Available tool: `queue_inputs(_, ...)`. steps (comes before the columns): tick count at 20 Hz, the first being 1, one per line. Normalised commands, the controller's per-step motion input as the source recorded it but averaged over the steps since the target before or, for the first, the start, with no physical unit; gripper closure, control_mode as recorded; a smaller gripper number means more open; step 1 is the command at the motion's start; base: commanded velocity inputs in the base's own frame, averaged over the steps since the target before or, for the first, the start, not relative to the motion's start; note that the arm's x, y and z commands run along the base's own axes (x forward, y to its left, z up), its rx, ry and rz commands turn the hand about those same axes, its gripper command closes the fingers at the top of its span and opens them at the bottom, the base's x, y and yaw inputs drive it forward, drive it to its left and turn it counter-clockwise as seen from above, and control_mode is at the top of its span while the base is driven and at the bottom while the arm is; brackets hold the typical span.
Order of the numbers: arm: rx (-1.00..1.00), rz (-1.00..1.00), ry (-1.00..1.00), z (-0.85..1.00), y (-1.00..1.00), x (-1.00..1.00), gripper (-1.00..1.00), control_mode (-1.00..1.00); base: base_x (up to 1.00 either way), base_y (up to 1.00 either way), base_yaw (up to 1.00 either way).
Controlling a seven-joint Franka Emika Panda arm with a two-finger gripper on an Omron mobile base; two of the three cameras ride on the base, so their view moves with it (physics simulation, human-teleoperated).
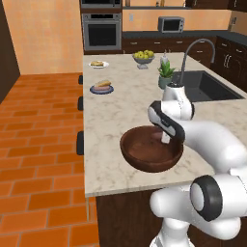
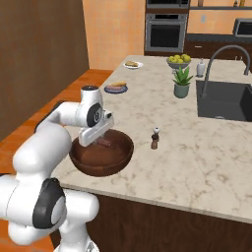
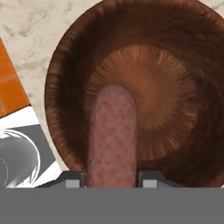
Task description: Place one bun and one sausage from the bowl on each plate.
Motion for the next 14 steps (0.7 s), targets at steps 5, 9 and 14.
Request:
queue_inputs(5,0.13,-0.47,0.07,0.36,0.0,-0.83,1.0,-1.0,0.0,0.0,0.0)
queue_inputs(9,0.1,-0.67,0.0,0.1,0.06,-0.63,1.0,-1.0,0.0,0.0,0.0)
queue_inputs(14,0.05,-0.73,0.0,0.12,0.07,-0.57,1.0,-1.0,0.0,0.0,0.0)
